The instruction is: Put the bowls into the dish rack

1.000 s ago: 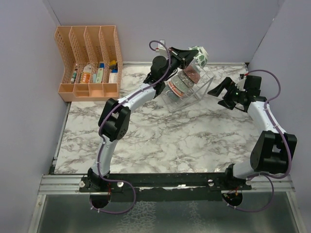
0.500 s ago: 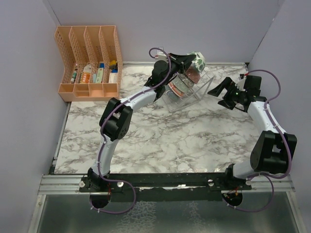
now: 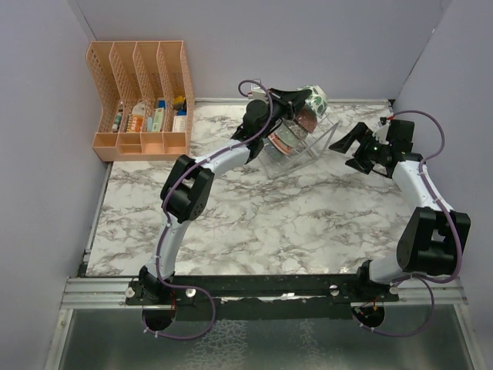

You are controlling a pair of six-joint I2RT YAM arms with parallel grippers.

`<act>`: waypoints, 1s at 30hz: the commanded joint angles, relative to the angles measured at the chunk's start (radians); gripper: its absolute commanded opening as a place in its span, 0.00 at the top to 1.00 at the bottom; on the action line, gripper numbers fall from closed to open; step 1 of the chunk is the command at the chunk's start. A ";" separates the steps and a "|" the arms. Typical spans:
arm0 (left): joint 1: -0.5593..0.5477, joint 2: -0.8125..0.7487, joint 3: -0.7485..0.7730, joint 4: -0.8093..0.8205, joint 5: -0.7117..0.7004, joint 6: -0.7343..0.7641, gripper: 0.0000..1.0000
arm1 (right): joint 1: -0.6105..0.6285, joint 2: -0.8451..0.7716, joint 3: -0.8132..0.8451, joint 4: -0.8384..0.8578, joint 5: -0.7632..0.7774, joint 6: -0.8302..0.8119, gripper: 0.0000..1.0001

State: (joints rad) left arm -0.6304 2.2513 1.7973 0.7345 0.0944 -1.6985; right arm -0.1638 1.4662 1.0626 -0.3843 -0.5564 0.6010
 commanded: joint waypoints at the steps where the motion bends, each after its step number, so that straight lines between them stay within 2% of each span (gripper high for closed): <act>1: -0.005 0.007 -0.018 0.032 -0.025 -0.011 1.00 | -0.005 0.012 -0.003 0.039 -0.025 -0.015 0.00; 7: -0.005 0.041 -0.010 0.041 -0.020 -0.031 1.00 | -0.004 0.016 -0.001 0.034 -0.028 -0.019 0.00; 15: -0.005 0.051 0.025 -0.043 0.000 -0.002 1.00 | -0.003 0.023 0.005 0.031 -0.027 -0.023 0.01; 21: -0.003 0.047 0.044 -0.114 0.010 0.022 0.91 | -0.004 0.025 0.005 0.030 -0.027 -0.023 0.00; 30: 0.005 0.059 0.035 -0.103 0.010 0.022 0.81 | -0.004 0.031 0.002 0.036 -0.031 -0.023 0.01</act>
State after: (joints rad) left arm -0.6300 2.2971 1.8236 0.6426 0.0895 -1.6836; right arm -0.1638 1.4822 1.0626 -0.3733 -0.5655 0.5964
